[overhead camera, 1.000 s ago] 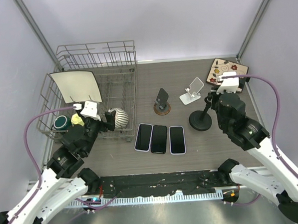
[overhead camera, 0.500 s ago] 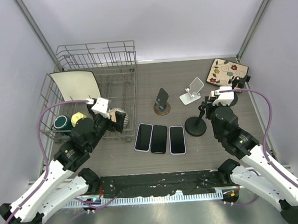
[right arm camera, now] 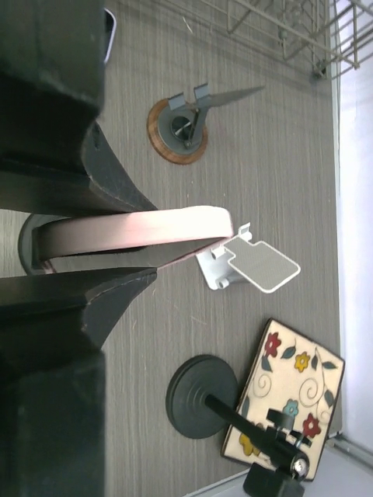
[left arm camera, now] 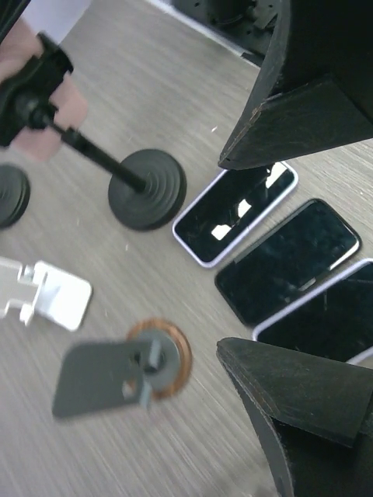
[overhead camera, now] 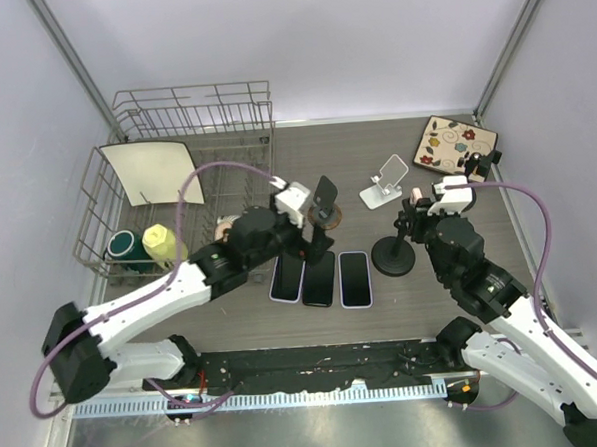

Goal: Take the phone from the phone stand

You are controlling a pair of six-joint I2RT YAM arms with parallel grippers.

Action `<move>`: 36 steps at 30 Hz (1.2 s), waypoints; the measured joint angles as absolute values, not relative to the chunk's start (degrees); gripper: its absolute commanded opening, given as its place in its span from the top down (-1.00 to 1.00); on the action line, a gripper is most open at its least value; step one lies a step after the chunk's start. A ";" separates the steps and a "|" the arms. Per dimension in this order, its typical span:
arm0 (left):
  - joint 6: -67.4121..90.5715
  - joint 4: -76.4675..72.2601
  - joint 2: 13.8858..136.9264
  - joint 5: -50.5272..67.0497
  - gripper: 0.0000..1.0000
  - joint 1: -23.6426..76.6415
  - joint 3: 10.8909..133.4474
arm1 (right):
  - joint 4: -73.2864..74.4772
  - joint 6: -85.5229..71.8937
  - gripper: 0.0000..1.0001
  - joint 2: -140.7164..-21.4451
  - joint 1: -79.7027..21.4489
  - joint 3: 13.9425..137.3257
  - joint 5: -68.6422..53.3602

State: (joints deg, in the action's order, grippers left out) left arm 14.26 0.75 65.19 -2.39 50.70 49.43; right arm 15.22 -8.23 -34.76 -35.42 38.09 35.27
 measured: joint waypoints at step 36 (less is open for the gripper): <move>-1.91 -38.72 111.33 15.99 -0.44 57.65 70.52 | 22.31 -10.96 0.03 -38.41 -35.42 41.52 34.96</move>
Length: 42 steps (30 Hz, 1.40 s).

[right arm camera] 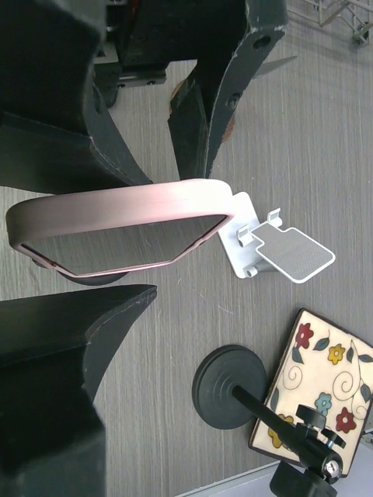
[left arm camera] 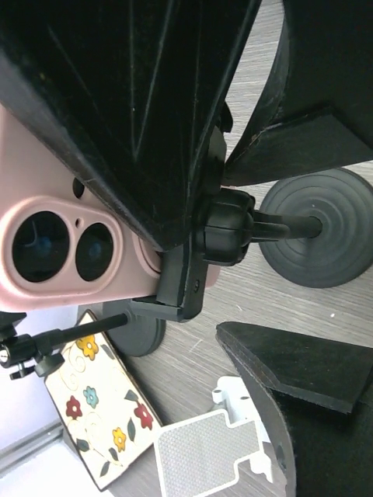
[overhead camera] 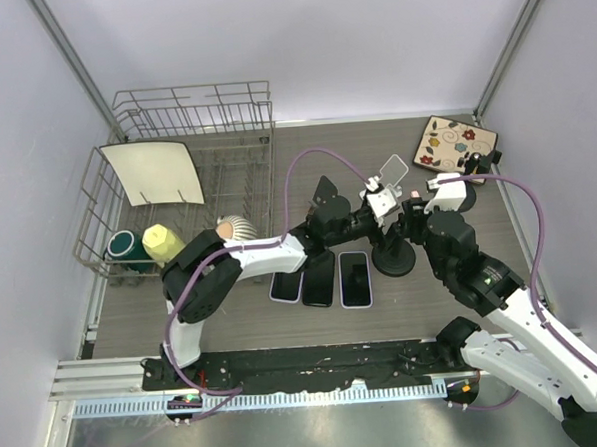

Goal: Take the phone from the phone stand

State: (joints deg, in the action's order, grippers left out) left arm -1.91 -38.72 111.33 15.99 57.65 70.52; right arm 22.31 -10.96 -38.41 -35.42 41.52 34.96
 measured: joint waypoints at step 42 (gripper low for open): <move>8.93 -41.63 113.01 5.82 1.00 60.36 69.71 | 24.84 -6.50 0.99 -41.41 -34.94 44.18 35.42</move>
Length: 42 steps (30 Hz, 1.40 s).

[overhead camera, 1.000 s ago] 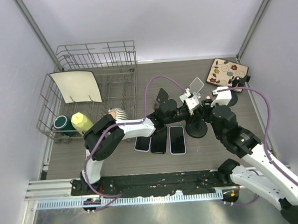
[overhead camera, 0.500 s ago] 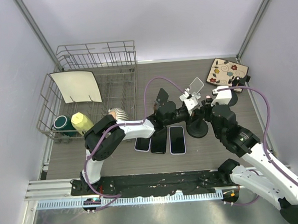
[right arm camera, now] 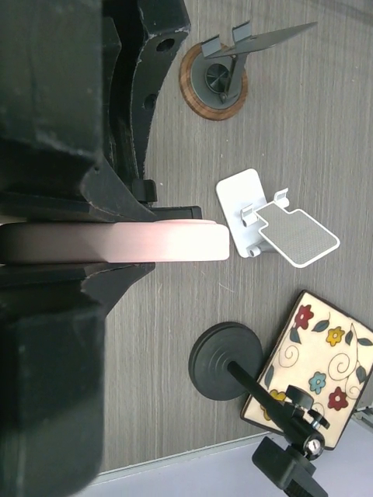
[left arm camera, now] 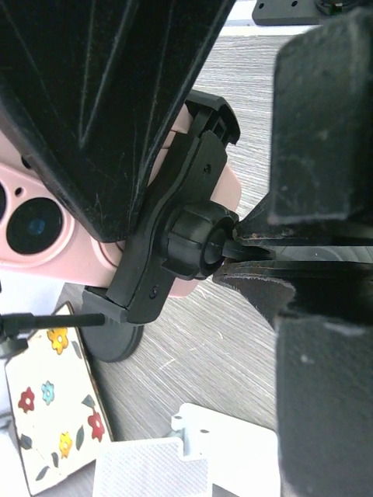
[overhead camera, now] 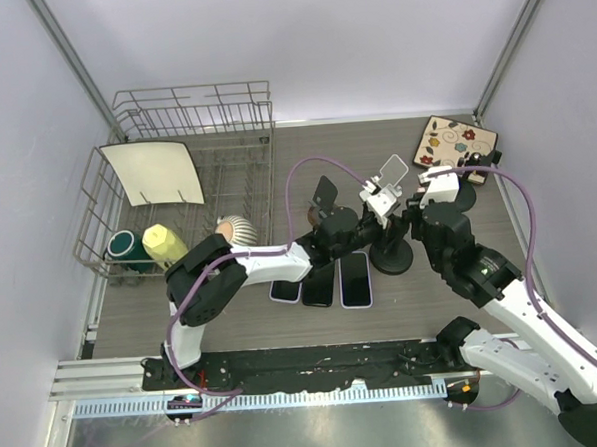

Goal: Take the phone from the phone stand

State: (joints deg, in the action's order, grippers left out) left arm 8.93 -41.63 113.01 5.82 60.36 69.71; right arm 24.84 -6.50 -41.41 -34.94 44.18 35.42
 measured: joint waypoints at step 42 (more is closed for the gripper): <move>19.07 -56.66 107.81 -5.56 1.00 59.22 55.53 | 32.45 -16.86 0.99 -48.80 -35.16 48.71 52.27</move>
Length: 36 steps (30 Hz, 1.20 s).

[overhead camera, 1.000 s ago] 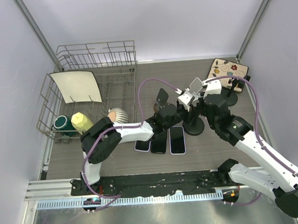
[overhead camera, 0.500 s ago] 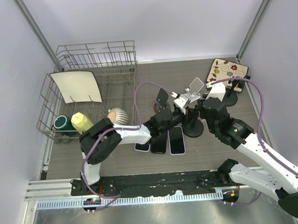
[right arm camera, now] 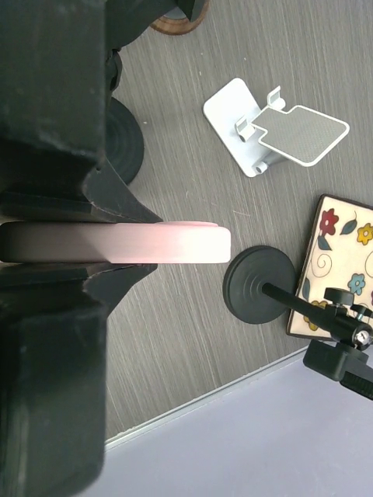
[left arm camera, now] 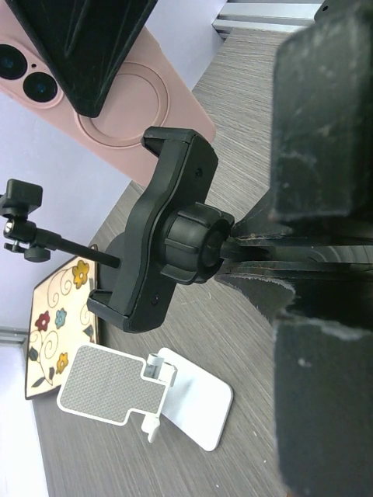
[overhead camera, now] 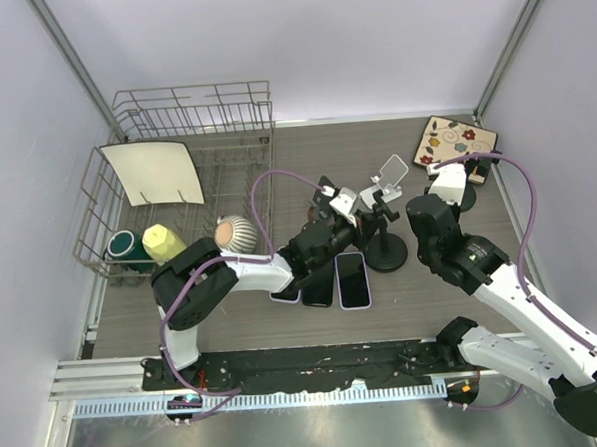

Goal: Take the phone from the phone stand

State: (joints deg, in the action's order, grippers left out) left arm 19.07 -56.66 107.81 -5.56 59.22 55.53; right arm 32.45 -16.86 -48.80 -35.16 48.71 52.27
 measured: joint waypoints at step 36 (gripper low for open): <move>0.60 -38.79 112.68 -6.39 0.65 48.97 71.24 | 36.32 -16.21 0.99 -44.49 -35.18 50.50 46.85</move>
State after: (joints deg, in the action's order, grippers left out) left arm 0.60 -38.79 112.68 -6.39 48.97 71.24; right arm 36.32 -16.21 -44.49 -35.18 50.50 46.85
